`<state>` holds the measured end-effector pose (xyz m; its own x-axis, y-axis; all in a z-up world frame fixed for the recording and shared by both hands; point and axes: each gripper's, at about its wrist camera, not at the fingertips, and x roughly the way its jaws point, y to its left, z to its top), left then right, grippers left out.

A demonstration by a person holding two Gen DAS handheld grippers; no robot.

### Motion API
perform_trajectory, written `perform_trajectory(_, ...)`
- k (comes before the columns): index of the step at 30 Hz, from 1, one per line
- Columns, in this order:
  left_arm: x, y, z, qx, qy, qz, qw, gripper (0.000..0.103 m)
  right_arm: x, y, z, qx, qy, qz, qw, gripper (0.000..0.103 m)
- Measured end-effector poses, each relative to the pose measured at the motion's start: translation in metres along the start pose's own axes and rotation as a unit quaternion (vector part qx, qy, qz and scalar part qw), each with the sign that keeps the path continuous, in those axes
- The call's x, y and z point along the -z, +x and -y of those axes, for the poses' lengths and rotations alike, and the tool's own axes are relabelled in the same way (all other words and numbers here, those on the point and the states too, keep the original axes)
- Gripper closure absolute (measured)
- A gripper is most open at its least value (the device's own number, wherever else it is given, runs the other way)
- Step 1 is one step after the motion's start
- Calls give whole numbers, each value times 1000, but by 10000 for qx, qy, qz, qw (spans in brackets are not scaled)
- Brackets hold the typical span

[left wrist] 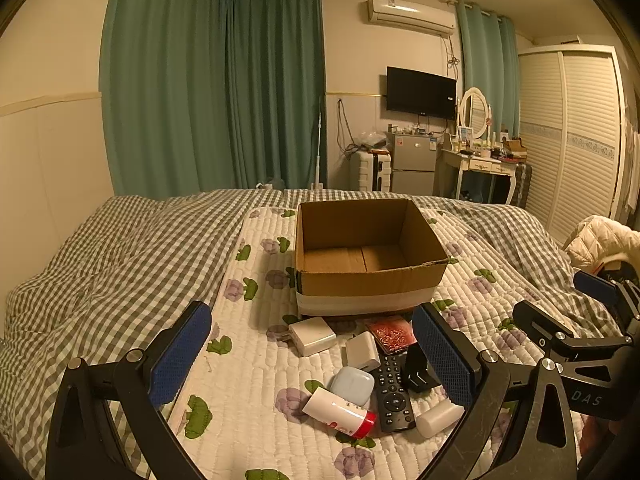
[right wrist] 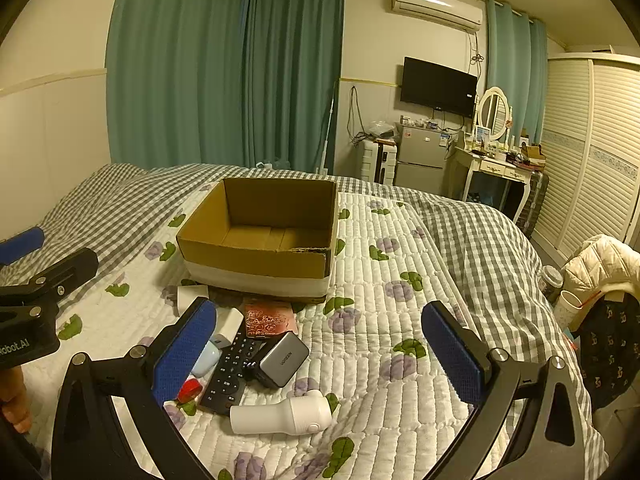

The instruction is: Organize rigid objects

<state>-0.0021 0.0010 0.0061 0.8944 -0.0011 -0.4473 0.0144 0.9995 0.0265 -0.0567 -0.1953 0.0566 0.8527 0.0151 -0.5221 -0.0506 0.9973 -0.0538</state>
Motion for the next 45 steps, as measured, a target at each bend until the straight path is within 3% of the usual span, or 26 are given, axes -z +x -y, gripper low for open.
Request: perform_trajectory(45, 3, 0, -4, -63, 4, -21, 10000, 0, 4, 4, -4, -71, -9, -99, 9999, 0)
